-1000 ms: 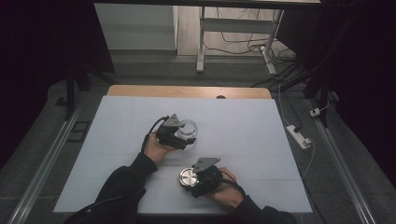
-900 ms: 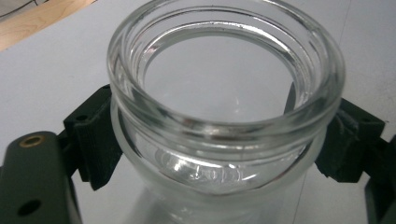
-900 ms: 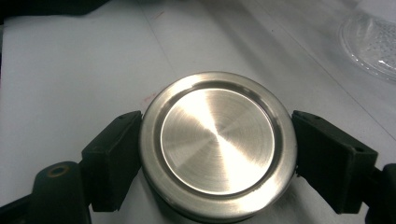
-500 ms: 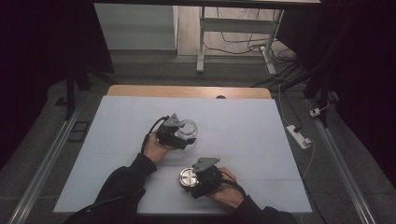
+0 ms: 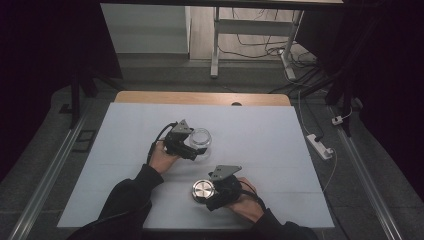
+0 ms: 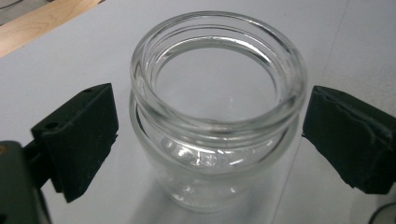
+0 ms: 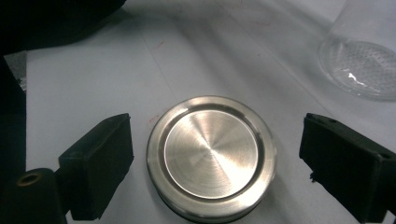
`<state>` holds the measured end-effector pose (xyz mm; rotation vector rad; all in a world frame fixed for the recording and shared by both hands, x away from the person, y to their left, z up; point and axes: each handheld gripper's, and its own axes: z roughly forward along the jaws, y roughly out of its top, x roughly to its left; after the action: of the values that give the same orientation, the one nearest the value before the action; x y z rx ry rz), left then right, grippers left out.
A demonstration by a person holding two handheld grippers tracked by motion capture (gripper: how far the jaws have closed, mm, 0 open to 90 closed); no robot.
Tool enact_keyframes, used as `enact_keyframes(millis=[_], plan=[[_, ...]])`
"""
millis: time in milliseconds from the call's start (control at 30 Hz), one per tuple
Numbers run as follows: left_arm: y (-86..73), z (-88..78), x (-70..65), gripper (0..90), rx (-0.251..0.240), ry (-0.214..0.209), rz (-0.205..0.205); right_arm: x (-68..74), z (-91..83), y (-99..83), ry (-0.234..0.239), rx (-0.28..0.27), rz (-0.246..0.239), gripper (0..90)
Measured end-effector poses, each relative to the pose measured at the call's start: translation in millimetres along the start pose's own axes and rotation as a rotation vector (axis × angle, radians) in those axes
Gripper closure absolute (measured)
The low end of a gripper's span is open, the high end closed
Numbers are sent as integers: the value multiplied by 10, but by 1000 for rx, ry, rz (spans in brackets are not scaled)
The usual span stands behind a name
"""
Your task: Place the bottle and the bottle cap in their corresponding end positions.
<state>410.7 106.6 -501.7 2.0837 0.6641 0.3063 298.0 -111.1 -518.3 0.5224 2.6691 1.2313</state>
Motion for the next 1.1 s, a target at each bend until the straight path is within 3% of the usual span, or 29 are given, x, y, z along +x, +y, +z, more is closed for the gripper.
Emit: enact_keyframes(millis=[400, 800, 1100], plan=[[-7, -188, -35, 0, 7, -17, -28, -40, -136, 31, -8, -45, 27, 71], [-102, -346, -130, 0, 0, -38, -53, -103, -195, 33, -14, -39, 59, 20], [-185, -434, -207, 0, -3, -60, -64, -128, -251, 35, -46, -52, 73, 0]])
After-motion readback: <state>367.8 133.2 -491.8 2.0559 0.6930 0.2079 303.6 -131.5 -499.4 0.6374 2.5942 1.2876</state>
